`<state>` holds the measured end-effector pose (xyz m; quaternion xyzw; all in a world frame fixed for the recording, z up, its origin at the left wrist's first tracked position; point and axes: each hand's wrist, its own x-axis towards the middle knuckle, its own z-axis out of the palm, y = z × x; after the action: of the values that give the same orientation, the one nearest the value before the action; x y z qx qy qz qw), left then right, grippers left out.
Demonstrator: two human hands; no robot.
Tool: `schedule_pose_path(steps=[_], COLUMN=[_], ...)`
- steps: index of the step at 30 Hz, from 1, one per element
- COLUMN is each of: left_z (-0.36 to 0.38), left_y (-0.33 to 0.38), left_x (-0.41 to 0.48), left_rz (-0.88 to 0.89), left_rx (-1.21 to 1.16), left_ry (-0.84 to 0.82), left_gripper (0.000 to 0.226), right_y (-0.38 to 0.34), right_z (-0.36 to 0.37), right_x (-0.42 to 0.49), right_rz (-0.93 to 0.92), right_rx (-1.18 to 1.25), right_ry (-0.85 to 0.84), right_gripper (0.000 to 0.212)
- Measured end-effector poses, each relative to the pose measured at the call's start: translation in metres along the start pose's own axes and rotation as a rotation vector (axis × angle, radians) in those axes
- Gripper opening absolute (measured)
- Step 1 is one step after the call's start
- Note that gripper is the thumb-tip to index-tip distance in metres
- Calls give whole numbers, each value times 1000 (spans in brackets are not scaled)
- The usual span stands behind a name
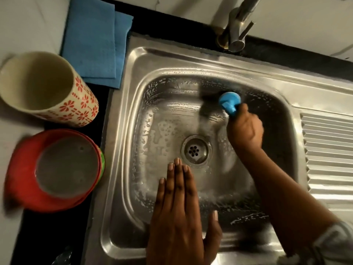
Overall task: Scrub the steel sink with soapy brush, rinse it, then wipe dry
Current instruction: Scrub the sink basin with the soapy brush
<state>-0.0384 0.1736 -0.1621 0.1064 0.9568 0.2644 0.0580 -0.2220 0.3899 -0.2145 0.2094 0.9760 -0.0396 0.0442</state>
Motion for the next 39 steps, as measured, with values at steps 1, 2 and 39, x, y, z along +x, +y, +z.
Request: schedule_pose_path(steps=[1, 2, 39], left_z=[0, 1, 11], left_y=[0, 0, -3], left_x=[0, 0, -2], left_rz=[1, 1, -50], left_rx=[2, 5, 42], left_ry=[-3, -5, -79], left_gripper=[87, 87, 87], right_y=[-19, -43, -123], right_z=[7, 13, 65], right_x=[3, 5, 1], right_rz=[-63, -142, -555], right_rx=[35, 62, 94], right_ry=[-14, -46, -261], right_gripper=[27, 29, 33])
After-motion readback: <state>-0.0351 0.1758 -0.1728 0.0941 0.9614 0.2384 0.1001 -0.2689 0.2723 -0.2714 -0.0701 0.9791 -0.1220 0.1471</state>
